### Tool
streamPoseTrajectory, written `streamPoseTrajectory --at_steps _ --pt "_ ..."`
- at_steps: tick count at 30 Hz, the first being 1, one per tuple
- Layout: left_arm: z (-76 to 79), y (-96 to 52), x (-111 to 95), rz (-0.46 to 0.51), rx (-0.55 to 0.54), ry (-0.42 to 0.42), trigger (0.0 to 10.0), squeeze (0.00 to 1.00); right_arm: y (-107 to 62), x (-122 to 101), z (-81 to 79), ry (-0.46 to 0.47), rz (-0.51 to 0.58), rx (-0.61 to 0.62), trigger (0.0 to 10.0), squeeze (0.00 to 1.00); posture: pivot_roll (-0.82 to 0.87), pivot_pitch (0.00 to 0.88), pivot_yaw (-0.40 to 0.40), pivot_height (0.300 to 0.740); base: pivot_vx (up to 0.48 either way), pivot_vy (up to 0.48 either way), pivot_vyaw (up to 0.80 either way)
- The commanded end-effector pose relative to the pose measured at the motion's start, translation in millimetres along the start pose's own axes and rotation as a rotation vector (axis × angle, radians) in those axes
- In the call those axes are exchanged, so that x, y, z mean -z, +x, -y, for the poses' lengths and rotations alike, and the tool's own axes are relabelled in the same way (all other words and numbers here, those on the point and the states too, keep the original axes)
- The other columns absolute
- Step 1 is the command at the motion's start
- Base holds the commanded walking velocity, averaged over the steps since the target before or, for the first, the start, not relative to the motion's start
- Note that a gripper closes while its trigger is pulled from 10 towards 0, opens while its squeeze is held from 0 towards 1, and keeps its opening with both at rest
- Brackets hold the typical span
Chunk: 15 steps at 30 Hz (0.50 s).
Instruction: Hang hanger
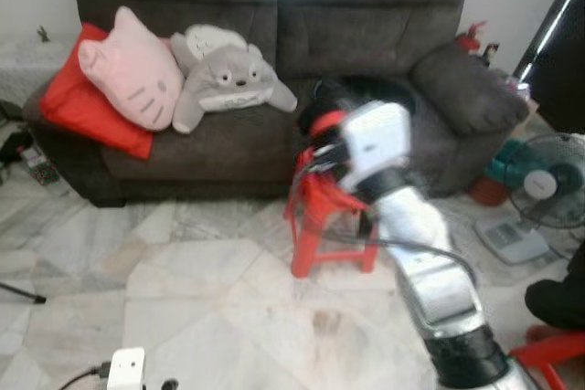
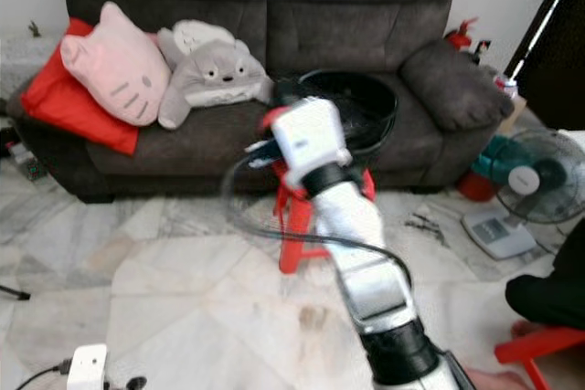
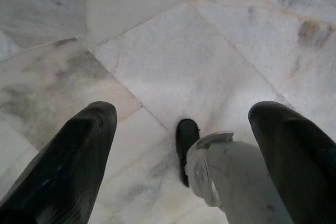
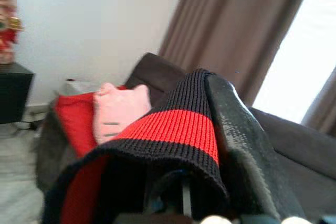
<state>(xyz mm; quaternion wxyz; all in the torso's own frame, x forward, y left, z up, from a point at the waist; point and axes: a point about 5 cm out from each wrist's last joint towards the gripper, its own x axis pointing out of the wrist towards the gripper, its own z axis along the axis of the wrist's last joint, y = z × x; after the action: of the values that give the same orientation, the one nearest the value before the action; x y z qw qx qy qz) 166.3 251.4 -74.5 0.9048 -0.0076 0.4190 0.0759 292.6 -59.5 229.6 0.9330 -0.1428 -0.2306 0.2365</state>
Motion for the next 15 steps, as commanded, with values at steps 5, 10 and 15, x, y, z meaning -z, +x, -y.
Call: streamPoseTrajectory --at_steps 5,10,15 --pt "3.2 0.6 0.2 -0.005 0.008 0.015 10.0 0.0 -11.7 17.8 -9.5 -0.009 -0.069 -0.097 10.0 0.0 -0.05 0.0 -0.051 0.716 0.0 0.0 0.0" --pt "3.3 0.6 0.3 -0.008 0.01 0.019 10.0 0.0 -25.4 28.2 -33.4 0.011 -0.133 -0.346 10.0 0.0 -0.05 0.0 -0.051 0.716 0.0 0.0 0.0" --pt "2.7 0.6 0.4 -0.011 0.003 0.022 10.0 0.0 -40.7 31.7 -58.9 0.088 -0.18 -0.558 10.0 0.0 -0.05 0.0 -0.049 0.716 0.0 0.0 0.0"
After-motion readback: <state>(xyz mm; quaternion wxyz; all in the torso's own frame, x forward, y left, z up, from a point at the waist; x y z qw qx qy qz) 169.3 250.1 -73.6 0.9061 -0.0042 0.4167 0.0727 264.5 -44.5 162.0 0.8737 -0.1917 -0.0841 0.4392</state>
